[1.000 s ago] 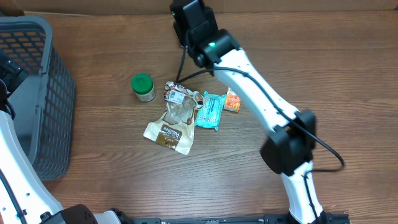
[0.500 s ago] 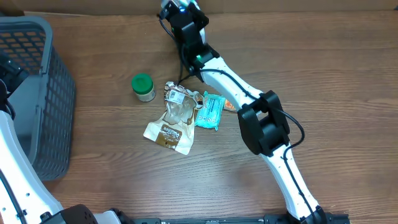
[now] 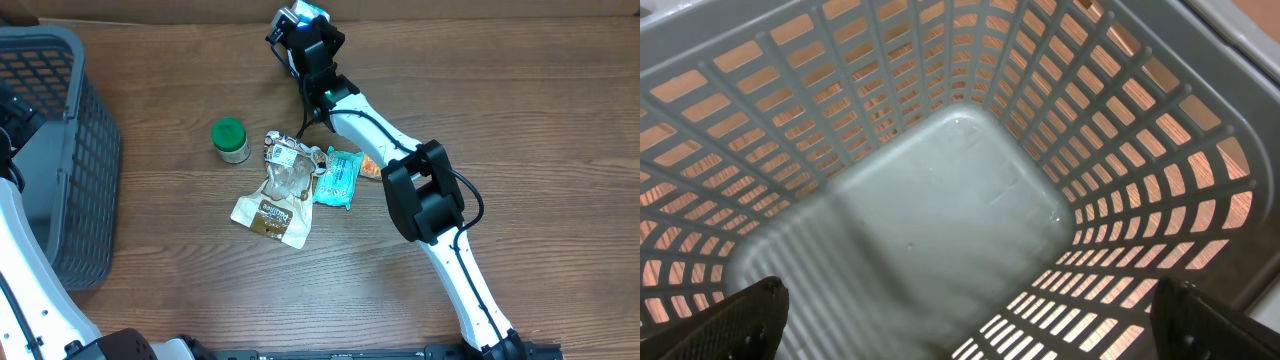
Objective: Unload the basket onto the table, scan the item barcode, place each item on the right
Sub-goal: 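Lift the green packet and hold it in front of the scanner, then carry the green packet right and set it down on the table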
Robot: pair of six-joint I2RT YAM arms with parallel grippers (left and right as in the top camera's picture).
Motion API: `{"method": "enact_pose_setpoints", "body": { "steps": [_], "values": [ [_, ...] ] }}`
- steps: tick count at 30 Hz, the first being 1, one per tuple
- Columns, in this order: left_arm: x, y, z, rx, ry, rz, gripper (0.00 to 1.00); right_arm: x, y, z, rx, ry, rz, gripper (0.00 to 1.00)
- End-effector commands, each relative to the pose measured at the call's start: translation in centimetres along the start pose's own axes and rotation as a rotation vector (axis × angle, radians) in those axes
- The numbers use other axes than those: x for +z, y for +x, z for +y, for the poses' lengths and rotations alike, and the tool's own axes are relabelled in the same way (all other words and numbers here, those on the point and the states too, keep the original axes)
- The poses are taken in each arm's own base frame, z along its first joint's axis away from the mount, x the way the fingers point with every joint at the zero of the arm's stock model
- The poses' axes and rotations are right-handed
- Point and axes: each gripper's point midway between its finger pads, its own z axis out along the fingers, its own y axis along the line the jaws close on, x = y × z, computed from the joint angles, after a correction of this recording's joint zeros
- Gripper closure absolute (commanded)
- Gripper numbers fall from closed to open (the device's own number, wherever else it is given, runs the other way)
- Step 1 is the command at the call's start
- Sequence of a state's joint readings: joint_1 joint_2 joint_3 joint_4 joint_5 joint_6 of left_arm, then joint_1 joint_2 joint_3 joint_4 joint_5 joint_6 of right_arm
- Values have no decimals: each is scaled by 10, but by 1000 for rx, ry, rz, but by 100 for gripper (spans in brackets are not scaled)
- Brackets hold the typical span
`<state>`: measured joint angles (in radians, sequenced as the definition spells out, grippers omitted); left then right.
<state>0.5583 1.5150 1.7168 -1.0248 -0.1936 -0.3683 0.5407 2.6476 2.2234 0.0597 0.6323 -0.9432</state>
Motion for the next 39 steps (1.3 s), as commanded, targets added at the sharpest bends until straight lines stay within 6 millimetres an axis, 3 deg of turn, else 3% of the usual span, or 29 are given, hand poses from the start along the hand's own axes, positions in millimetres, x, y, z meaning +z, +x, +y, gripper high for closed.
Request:
{"method": "enact_pose_setpoints", "body": {
  "steps": [1,6,14,17,21,25,27,32,39],
  "values": [
    [-3,-6,-1,-27,7,-16,0,-12,-21,-8,14,17,-34,96],
    [-3,-6,-1,-27,7,-16,0,-25,-36,-27,177,41,-45,96],
    [-3,-7,-1,-28,8,-16,0,-67,-59,-94,291,19,-51,96],
    [-3,-6,-1,-27,7,-16,0,-89,-67,-109,367,-68,-58,96],
    [-3,-6,-1,-27,7,-16,0,-135,-77,-117,477,-304,-76,96],
    [-3,-6,-1,-27,8,-16,0,-182,-68,-128,646,-468,5,96],
    [-3,-6,-1,-27,7,-16,0,-206,-51,-135,725,-516,92,96],
    [-3,-6,-1,-27,7,-16,0,-251,16,-160,947,-511,393,96],
    [-3,-6,-1,-27,7,-16,0,-268,141,-175,1116,-371,870,96]
  ]
}}
